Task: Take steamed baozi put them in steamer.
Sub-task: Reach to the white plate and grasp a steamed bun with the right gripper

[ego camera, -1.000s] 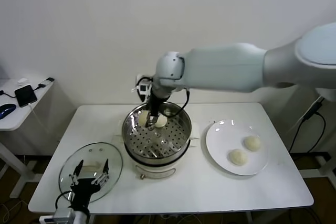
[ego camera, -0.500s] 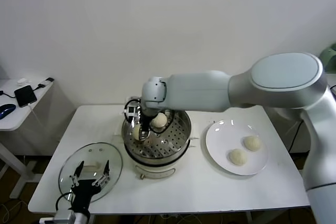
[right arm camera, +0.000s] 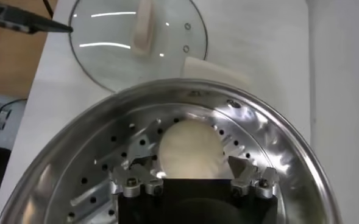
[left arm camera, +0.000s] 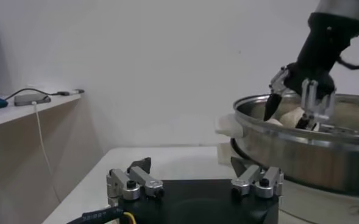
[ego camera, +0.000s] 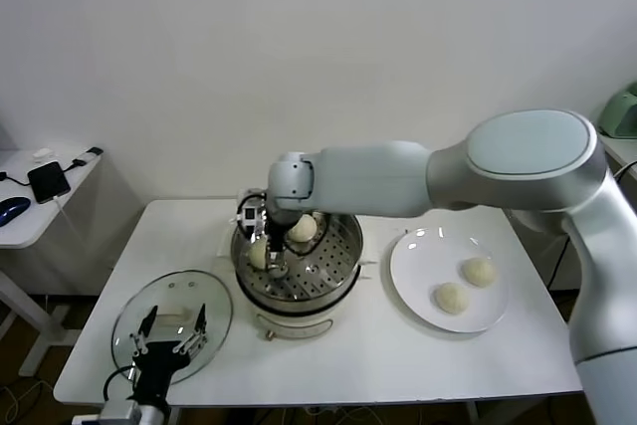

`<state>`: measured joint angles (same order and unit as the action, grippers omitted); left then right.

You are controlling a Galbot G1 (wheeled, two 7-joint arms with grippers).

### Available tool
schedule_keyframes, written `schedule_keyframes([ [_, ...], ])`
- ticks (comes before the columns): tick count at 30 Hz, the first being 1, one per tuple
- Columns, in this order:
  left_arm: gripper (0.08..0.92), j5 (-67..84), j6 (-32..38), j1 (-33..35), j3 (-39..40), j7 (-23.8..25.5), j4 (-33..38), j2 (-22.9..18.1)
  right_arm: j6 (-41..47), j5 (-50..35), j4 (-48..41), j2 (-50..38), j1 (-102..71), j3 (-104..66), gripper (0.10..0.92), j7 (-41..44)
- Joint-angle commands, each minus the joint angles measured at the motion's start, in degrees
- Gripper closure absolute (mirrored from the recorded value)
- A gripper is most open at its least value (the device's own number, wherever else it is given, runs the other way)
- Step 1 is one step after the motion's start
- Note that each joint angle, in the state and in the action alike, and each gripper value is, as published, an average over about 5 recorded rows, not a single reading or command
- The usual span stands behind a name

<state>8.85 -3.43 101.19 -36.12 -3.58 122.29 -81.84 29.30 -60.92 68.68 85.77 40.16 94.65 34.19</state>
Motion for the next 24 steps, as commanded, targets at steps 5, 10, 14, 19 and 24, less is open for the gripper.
schedule_keyframes([
  [5,0.177,-0.3,-0.1,-0.5,0.1,0.0,-0.3,-0.1,-15.3,5.6,12.6,-28.1,24.7,13.0,0.203,21.9],
  [10,0.177,-0.4,-0.1,-1.1,0.0,0.1,-1.0,0.1,-17.6,16.5,17.0,-40.4,26.6,21.2,0.203,23.4],
  [14,0.177,-0.8,-0.1,-1.5,-0.1,0.1,-1.7,0.2,-18.0,26.4,18.0,-48.4,20.5,22.2,0.203,21.9],
  [19,0.177,-1.1,-0.2,-1.5,-0.2,0.1,-2.3,-0.3,-16.7,33.7,15.5,-52.0,8.3,15.8,0.203,19.9],
  [24,0.177,-1.6,-0.2,-1.5,-0.3,0.1,-2.9,-0.8,-14.5,36.2,12.4,-51.7,-3.3,8.2,0.203,17.5],
])
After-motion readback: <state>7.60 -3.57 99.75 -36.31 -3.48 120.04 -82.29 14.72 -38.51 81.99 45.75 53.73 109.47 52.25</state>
